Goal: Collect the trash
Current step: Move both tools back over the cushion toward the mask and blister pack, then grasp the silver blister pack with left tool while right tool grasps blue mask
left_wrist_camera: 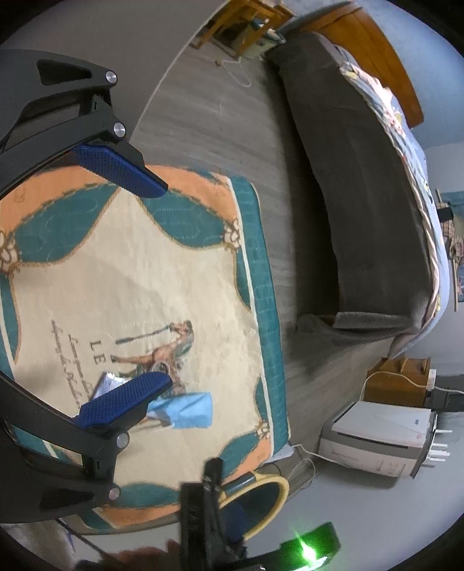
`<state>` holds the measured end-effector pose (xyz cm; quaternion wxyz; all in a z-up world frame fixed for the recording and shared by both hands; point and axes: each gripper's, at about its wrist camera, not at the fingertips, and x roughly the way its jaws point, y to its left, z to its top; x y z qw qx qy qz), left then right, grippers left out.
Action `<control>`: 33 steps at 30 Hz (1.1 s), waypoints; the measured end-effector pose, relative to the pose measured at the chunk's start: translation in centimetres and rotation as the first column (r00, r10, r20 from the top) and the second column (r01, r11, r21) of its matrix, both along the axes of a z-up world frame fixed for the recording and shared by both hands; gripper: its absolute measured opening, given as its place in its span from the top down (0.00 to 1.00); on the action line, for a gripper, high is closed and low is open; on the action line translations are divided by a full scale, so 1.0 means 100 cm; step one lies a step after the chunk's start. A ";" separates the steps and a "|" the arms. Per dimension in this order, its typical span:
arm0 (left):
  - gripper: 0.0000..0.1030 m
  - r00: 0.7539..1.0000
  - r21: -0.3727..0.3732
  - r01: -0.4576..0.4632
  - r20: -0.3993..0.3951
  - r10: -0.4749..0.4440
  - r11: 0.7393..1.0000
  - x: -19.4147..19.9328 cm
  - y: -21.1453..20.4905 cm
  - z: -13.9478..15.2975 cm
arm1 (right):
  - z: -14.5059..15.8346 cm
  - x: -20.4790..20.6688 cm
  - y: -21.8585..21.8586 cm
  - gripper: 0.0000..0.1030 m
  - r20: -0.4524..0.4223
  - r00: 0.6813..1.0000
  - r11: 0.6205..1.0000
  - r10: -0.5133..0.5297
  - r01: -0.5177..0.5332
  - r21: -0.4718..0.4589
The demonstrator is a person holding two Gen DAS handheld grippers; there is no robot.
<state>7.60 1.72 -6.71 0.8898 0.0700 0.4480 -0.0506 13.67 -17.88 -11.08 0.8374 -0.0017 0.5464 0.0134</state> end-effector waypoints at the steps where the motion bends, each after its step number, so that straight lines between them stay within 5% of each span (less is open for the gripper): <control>1: 0.06 1.000 -0.007 -0.008 -0.002 0.008 1.000 0.001 0.003 -0.001 | -0.003 0.001 0.005 0.06 -0.007 1.000 1.000 0.007 -0.007 0.004; 9: 0.06 0.999 0.002 -0.023 -0.042 0.023 1.000 0.012 0.014 -0.015 | -0.032 0.010 0.032 0.08 -0.056 0.996 0.997 0.070 -0.072 -0.029; 17: 0.06 0.994 0.030 0.035 -0.100 -0.032 0.999 0.013 -0.001 -0.036 | -0.061 0.017 0.043 0.56 -0.163 0.980 0.991 0.117 -0.105 0.080; 19: 0.06 0.991 0.019 0.045 -0.131 -0.042 0.999 0.012 -0.005 -0.045 | -0.064 0.018 0.043 0.83 -0.178 0.975 0.987 0.133 -0.113 0.118; 20: 0.06 0.988 0.011 0.052 -0.148 -0.050 0.999 0.012 -0.008 -0.050 | -0.064 0.018 0.042 0.89 -0.184 0.973 0.984 0.142 -0.119 0.130; 33: 0.08 0.926 -0.069 0.248 -0.277 -0.258 0.966 0.000 -0.070 -0.090 | -0.047 0.010 -0.008 0.92 -0.185 0.980 0.997 0.078 -0.076 0.015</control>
